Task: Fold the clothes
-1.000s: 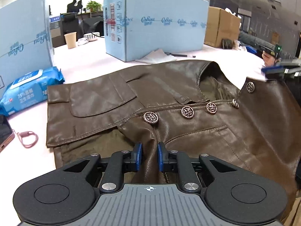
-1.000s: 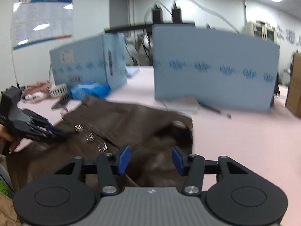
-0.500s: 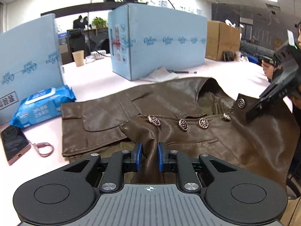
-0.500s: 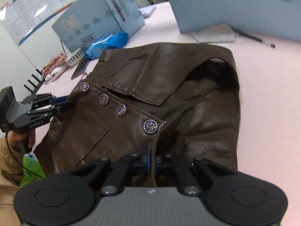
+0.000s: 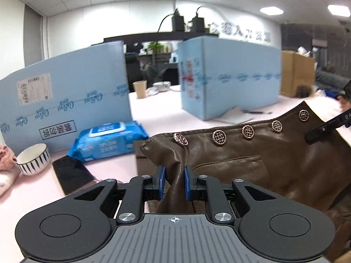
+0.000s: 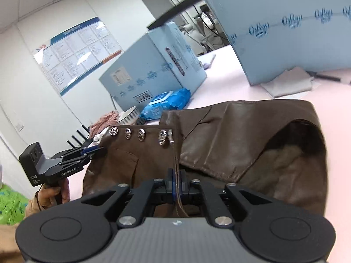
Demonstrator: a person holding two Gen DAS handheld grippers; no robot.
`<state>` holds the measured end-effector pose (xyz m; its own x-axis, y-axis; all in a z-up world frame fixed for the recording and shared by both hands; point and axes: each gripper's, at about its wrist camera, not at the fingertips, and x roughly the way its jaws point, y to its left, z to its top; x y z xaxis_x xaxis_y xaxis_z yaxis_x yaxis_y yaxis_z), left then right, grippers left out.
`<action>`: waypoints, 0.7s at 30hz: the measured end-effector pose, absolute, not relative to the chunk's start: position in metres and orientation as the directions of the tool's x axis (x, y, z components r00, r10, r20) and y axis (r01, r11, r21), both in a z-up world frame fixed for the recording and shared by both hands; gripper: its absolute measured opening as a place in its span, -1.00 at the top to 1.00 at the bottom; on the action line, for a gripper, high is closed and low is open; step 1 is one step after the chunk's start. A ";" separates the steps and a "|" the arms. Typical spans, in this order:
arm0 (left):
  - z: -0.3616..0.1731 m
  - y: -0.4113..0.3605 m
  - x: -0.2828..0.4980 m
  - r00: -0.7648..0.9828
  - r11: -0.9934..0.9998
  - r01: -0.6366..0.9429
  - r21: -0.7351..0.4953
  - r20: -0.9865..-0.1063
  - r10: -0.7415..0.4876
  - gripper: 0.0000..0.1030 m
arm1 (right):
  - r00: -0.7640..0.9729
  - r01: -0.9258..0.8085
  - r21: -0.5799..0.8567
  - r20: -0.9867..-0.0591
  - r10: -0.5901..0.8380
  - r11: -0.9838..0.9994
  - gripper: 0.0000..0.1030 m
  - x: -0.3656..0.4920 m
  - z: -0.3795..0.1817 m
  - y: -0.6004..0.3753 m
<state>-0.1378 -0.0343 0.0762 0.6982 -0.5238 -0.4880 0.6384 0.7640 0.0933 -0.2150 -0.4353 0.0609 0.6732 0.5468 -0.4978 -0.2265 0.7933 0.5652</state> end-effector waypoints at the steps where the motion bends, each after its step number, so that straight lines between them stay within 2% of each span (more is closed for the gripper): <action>1: 0.070 -0.038 -0.130 0.689 0.764 0.638 0.093 -0.511 -0.514 0.67 | 0.669 -0.217 0.576 -0.500 0.550 0.788 0.94 -0.210 0.059 -0.438; 6: 0.047 -0.050 -0.109 0.644 0.760 0.647 0.057 -0.575 -0.505 0.66 | 0.631 -0.149 0.588 -0.563 0.534 0.795 0.93 -0.185 0.043 -0.451; 8: 0.041 -0.048 -0.109 0.639 0.763 0.643 0.062 -0.594 -0.489 0.61 | 0.592 -0.096 0.575 -0.624 0.511 0.813 0.80 -0.179 0.032 -0.454; 10: 0.037 -0.047 -0.109 0.637 0.769 0.636 0.073 -0.611 -0.469 0.46 | 0.586 -0.045 0.517 -0.679 0.441 0.855 0.47 -0.177 0.025 -0.452; 11: 0.035 -0.047 -0.108 0.637 0.771 0.632 0.078 -0.620 -0.459 0.40 | 0.598 -0.040 0.491 -0.686 0.414 0.870 0.44 -0.180 0.027 -0.452; 12: 0.033 -0.046 -0.108 0.637 0.774 0.628 0.084 -0.627 -0.449 0.30 | 0.610 -0.035 0.464 -0.692 0.387 0.885 0.38 -0.182 0.029 -0.452; 13: 0.034 -0.044 -0.108 0.648 0.780 0.619 0.096 -0.624 -0.437 0.30 | 0.621 -0.030 0.437 -0.696 0.359 0.899 0.31 -0.185 0.031 -0.452; 18: 0.040 -0.034 -0.111 0.701 0.808 0.568 0.152 -0.605 -0.379 0.27 | 0.702 -0.009 0.273 -0.683 0.200 0.962 0.25 -0.209 0.053 -0.449; 21: 0.048 -0.020 -0.116 0.722 0.829 0.547 0.117 -0.567 -0.397 0.27 | 0.745 -0.073 0.290 -0.620 0.245 0.954 0.20 -0.226 0.067 -0.446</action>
